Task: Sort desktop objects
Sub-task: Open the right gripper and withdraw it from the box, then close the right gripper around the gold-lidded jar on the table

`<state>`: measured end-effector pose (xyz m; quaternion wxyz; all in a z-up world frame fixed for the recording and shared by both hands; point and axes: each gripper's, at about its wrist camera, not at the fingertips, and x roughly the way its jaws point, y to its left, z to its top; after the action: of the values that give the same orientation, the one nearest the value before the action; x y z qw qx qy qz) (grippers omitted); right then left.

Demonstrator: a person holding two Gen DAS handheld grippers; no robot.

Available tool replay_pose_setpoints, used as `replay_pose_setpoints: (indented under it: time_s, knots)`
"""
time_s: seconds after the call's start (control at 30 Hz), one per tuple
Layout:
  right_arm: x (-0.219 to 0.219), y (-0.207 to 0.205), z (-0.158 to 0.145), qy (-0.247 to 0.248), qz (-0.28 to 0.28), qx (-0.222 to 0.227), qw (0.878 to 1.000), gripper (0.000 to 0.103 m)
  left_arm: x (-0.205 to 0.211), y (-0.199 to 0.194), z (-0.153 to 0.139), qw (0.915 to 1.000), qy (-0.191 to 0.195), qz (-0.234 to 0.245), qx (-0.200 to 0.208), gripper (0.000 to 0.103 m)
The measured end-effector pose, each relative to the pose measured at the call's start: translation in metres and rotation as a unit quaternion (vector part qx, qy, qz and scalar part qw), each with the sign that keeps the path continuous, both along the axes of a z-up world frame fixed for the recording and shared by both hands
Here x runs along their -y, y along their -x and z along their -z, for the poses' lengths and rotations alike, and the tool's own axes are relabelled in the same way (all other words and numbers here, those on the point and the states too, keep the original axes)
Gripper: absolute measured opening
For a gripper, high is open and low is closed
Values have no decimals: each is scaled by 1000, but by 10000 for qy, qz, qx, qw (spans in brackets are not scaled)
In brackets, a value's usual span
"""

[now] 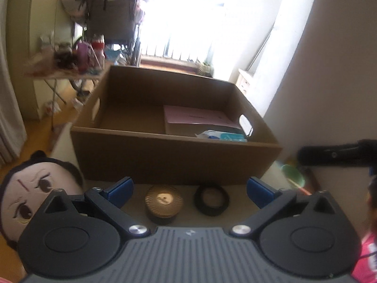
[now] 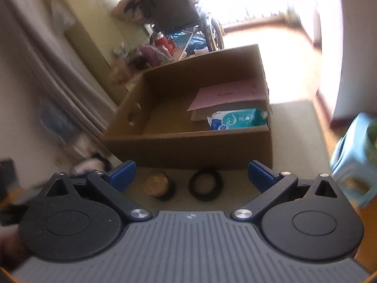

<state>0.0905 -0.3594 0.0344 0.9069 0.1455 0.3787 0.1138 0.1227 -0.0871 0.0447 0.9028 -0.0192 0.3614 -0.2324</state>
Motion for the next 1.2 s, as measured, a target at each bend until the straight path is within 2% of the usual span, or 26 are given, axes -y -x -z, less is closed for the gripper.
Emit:
replay_pose_setpoints:
  time_s: [0.1, 0.17, 0.4, 0.53, 0.67, 0.93, 1.03, 1.2]
  knots:
    - [-24, 3, 1, 519, -565, 527, 9957, 102, 2, 4, 10, 9998, -170, 30, 14, 103]
    - [-36, -4, 6, 670, -700, 499, 9940, 102, 4, 1, 18, 9996, -277, 71, -40, 103]
    - [-72, -40, 33, 427, -1327, -54, 9902, 100, 6, -15, 47, 9985, -500, 123, -206, 100]
    - [-87, -66, 58, 160, -1547, -642, 9858, 90, 11, -29, 67, 9971, -539, 175, -498, 91]
    - [-97, -92, 84, -255, -1564, -1249, 9794, 77, 14, -42, 83, 9955, -503, 232, -769, 84]
    - [-108, -128, 115, -568, -1395, -1856, 9710, 61, 19, -56, 98, 9940, -546, 343, -886, 79]
    - [-109, -132, 122, -671, -1374, -2036, 9670, 56, 19, -60, 102, 9938, -524, 300, -937, 75]
    - [-107, -131, 122, -729, -1366, -2142, 9645, 56, 18, -57, 103, 9935, -544, 313, -949, 74]
